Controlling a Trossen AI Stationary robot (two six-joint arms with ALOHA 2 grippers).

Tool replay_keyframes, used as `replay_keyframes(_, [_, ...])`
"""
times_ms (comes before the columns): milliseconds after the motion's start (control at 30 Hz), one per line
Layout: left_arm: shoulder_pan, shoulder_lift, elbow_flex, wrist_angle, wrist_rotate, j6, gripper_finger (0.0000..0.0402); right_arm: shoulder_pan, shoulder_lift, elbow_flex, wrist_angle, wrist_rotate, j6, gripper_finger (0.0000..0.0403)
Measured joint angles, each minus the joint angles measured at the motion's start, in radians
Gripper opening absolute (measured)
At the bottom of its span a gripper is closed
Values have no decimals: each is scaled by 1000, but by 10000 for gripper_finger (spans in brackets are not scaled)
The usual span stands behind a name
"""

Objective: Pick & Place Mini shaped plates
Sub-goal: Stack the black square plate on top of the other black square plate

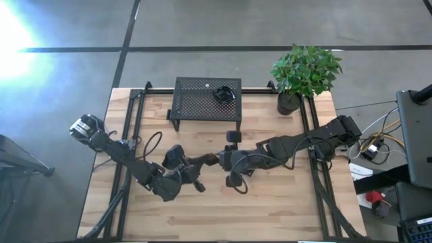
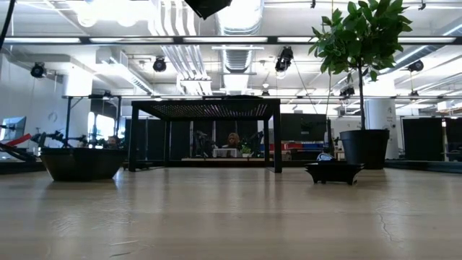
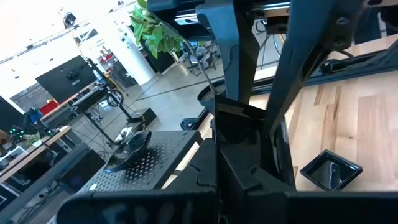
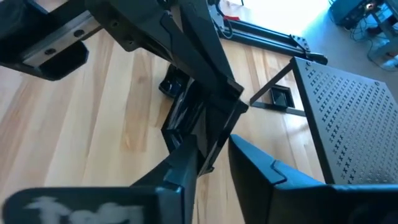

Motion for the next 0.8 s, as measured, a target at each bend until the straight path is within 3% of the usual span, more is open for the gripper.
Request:
replay_keyframes(233, [-1, 0, 0, 10, 13, 0, 0, -1, 0, 0, -4, 7, 6, 16])
replay_keyframes(600, [0, 0, 0, 10, 27, 0, 3, -1, 0, 0, -15, 4, 5, 8])
replay_keyframes(800, [-1, 0, 0, 12, 48, -5, 56, -2, -1, 0, -25, 3, 1, 8])
